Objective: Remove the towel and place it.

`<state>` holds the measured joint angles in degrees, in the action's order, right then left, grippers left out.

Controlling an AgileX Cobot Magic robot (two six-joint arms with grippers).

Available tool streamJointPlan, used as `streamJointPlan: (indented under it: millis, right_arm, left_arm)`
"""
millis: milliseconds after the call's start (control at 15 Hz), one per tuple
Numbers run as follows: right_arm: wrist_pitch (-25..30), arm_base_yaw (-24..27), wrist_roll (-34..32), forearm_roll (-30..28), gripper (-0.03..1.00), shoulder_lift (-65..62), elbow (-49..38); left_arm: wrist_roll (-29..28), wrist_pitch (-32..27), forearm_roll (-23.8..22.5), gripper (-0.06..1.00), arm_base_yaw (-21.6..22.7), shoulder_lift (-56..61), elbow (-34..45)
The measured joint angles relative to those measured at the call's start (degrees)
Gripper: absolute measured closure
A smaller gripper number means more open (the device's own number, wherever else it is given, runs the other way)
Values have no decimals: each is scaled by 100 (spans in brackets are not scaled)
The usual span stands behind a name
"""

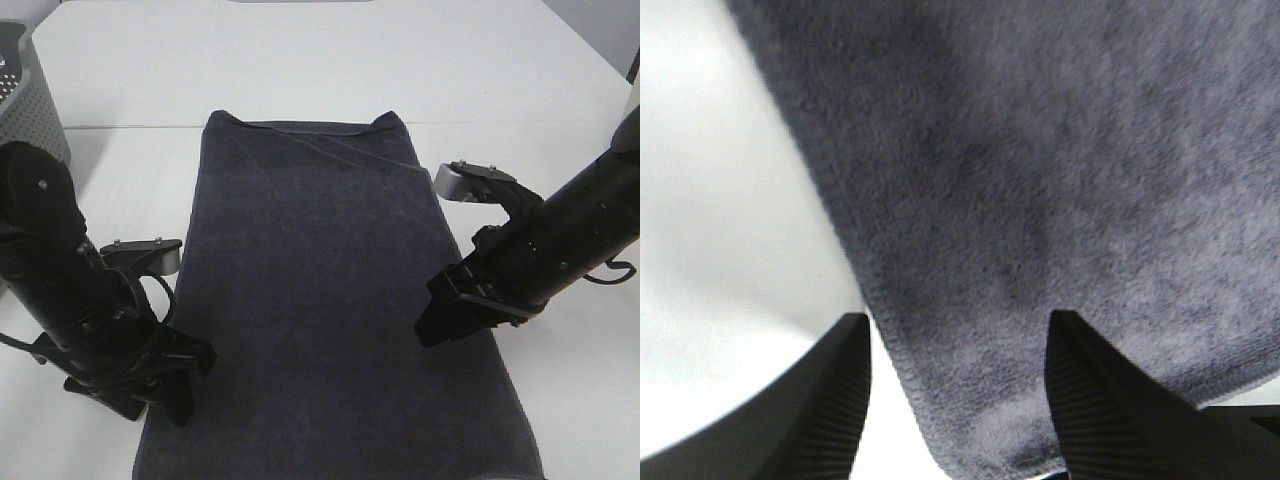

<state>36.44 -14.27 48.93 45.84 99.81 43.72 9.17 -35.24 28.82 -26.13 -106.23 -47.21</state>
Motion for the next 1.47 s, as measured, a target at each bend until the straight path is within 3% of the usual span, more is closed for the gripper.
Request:
streamJointPlan:
  millis: [267, 400, 467, 667, 733, 933, 1267, 1467]
  right_arm:
    - [0, -6, -74, -52, 54, 218, -57]
    - [69, -11, -86, -29, 56, 143, -57]
    - [138, -11, -86, -6, 63, 52, -57]
    - [149, -11, -86, 34, 96, -264, 86]
    - [143, -11, -86, 34, 96, -246, 304]
    - [120, -11, -86, 0, 96, 292, 1071]
    - [-178, -11, -149, -573, 96, 980, 1180]
    - [378, -11, -223, -865, 96, 235, 653]
  left_arm:
    - [17, 115, 11, 44, 0, 0, -11]
    - [97, -143, 6, 46, 0, 29, -206]
    - [109, -258, -46, 51, 0, 109, -315]
    - [115, -166, -149, 88, 115, 556, -619]
    - [120, 29, -166, 94, 275, 619, -699]
    - [315, 195, -327, 94, 751, 160, -974]
    - [527, 80, -413, 94, 762, -613, -1008]
    - [888, -1301, -625, 94, 756, 63, -1008]
